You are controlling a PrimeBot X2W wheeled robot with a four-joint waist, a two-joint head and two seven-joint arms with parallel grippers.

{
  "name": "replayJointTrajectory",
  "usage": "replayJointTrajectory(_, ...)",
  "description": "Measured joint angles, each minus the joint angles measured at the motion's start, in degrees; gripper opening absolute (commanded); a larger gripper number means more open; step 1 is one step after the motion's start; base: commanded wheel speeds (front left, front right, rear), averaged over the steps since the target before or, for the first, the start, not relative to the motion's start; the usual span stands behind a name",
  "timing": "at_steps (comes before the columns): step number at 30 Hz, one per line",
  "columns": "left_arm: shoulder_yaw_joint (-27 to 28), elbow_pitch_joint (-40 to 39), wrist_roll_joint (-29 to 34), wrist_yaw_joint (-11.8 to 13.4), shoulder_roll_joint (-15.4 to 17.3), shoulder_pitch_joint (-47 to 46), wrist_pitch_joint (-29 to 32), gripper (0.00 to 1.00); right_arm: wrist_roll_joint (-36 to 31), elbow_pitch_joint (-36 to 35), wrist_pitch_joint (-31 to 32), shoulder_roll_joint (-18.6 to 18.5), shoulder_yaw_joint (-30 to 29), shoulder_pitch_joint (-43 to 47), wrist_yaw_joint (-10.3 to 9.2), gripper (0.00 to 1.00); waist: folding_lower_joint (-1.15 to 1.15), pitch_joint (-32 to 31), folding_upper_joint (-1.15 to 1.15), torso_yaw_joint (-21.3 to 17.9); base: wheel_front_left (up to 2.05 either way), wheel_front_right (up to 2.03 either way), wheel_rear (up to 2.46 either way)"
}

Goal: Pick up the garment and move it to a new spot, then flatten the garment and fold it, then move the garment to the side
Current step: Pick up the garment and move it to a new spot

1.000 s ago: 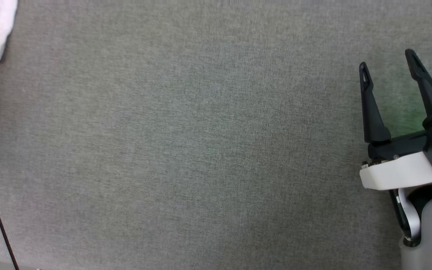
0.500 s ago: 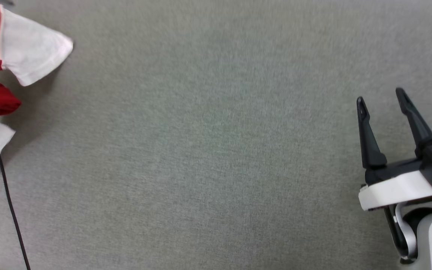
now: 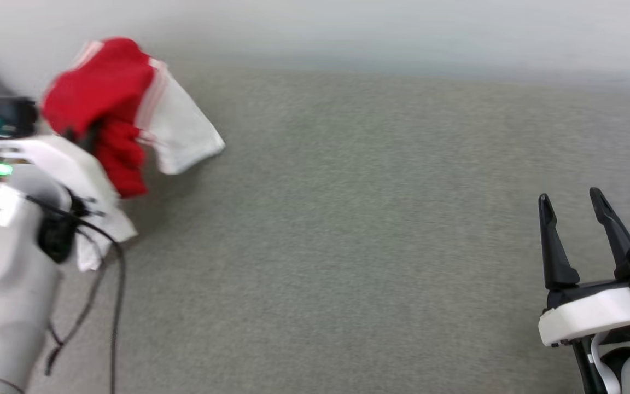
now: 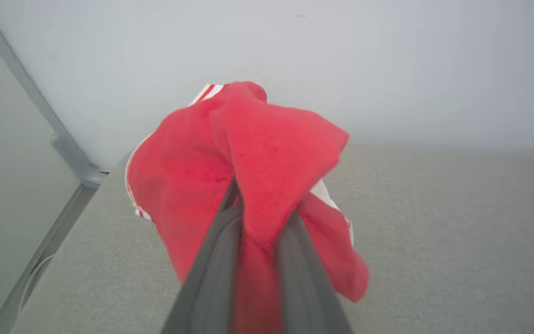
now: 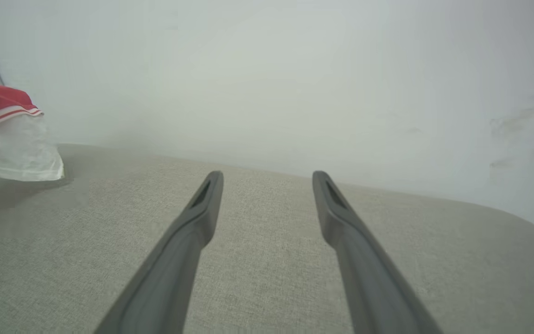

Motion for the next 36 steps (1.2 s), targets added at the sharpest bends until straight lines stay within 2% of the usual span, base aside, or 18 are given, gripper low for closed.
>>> replayJointTrajectory(13,-8.6,-19.4,0.4,1.8,-8.5,11.7,4.9,0.0,2.9,1.1,-0.5,0.0,-0.7,2.9,0.0,1.0,0.0,-2.7,0.0,-11.8,0.0,0.0,0.0)
replayJointTrajectory(21,-18.8,-24.1,1.6,0.7,-16.1,16.1,8.1,0.0,4.8,1.5,-1.4,0.0,-0.4,3.1,0.0,1.0,0.0,-1.0,0.01,-18.0,0.0,0.0,0.0)
replayJointTrajectory(23,-21.5,-24.2,2.0,0.5,-17.0,17.2,9.0,0.0,5.3,1.6,-1.7,0.0,-0.5,3.1,0.0,1.0,0.01,0.2,0.0,-18.8,0.0,0.0,0.0)
replayJointTrajectory(30,-28.9,-23.7,3.4,0.0,-16.5,19.7,9.7,0.0,5.9,2.4,-2.8,0.0,-0.7,2.8,0.0,1.0,0.02,3.6,0.0,-19.7,0.0,0.0,0.0)
replayJointTrajectory(31,-29.4,-23.7,3.2,0.0,-16.6,19.8,9.3,0.13,5.9,2.5,-2.8,0.0,-0.7,2.7,0.0,1.0,0.02,3.7,0.0,-19.4,0.0,0.0,0.0)
replayJointTrajectory(32,-29.6,-23.7,3.0,0.0,-16.6,19.8,8.8,0.36,5.9,2.6,-2.9,0.0,-0.7,2.6,0.0,1.0,0.02,3.7,0.0,-19.1,0.0,0.0,0.0)
replayJointTrajectory(33,-29.8,-23.7,2.9,0.0,-16.6,19.9,8.2,1.0,5.8,2.6,-2.9,0.0,-0.7,2.4,0.0,1.0,0.02,3.7,0.0,-18.7,0.0,0.0,0.0)
replayJointTrajectory(36,-30.0,-24.5,2.9,-0.1,-16.8,20.6,5.2,1.0,4.8,2.8,-2.6,0.0,-0.4,2.3,0.0,1.0,0.02,2.6,0.0,-17.8,0.0,0.0,0.0)
